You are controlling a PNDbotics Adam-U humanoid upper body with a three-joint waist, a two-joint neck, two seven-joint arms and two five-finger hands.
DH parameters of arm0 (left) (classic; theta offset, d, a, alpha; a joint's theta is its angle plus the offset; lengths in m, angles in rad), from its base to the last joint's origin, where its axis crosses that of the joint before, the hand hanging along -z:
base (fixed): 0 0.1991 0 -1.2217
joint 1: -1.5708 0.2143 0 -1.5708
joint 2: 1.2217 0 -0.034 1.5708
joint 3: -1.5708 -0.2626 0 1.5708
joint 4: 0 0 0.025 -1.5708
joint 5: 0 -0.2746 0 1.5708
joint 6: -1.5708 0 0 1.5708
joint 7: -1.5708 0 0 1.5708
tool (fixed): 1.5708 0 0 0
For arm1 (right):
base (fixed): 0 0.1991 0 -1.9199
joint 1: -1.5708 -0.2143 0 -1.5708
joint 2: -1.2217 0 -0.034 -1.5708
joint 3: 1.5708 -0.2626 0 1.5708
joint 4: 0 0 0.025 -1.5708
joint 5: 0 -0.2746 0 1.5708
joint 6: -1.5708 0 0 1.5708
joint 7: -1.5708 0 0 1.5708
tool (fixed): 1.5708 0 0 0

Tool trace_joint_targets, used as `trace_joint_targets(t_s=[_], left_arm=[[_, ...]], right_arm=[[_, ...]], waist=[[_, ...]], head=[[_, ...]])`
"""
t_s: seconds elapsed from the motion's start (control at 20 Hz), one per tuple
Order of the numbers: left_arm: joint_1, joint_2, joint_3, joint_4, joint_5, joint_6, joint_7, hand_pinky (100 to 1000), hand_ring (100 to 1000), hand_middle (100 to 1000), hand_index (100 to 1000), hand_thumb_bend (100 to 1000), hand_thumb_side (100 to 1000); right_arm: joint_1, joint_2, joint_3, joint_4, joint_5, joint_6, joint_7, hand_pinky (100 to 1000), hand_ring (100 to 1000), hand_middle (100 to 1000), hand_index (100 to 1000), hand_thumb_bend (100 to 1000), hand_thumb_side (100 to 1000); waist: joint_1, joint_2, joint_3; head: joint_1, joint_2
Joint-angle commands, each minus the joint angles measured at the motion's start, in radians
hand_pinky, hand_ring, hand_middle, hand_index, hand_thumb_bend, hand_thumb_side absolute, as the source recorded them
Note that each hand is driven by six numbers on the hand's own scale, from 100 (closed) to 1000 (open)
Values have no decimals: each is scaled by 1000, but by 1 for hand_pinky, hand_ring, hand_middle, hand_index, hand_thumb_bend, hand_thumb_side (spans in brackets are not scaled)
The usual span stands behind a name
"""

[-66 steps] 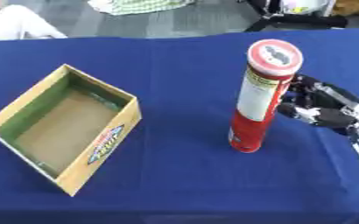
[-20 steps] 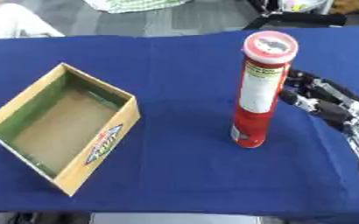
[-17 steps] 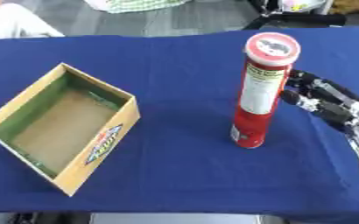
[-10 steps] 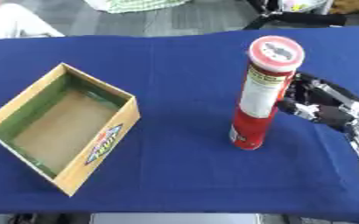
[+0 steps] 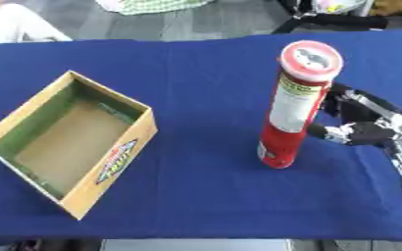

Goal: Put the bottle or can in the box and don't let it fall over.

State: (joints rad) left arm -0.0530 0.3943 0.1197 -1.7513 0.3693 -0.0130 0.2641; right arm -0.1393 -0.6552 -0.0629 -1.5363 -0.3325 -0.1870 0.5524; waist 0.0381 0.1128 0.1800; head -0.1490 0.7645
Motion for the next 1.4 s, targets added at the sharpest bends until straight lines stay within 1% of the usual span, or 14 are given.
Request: trace_joint_targets(t_s=[0.05,0.15,0.25,0.8,1.4], left_arm=[[-5,14,6,-14,-1,-1,-3,709,1000,916,857,498,893],[-5,14,6,-14,-1,-1,-3,709,1000,915,857,498,893],[-4,13,6,-14,0,-1,-3,709,1000,915,857,497,893],[-6,10,4,-14,0,-1,-5,709,1000,916,857,496,895],[-11,9,3,-14,1,0,-8,710,1000,916,857,494,896]], right_arm=[[-7,-27,-3,-24,-13,-1,6,950,1000,1000,953,579,317],[-7,-27,1,-27,-12,-1,8,950,1000,1000,952,580,315],[-8,-26,3,-27,-11,2,8,950,1000,1000,952,578,337],[-28,-15,13,-24,3,20,-19,947,1000,1000,947,583,358],[-54,1,21,-25,10,27,-27,945,1000,1000,942,588,368]], waist=[[-2,-5,2],[-2,-5,3],[-2,-4,4],[-4,-2,9],[-8,1,15]], head=[[1,6],[0,6],[0,6],[-4,6],[-7,6]])
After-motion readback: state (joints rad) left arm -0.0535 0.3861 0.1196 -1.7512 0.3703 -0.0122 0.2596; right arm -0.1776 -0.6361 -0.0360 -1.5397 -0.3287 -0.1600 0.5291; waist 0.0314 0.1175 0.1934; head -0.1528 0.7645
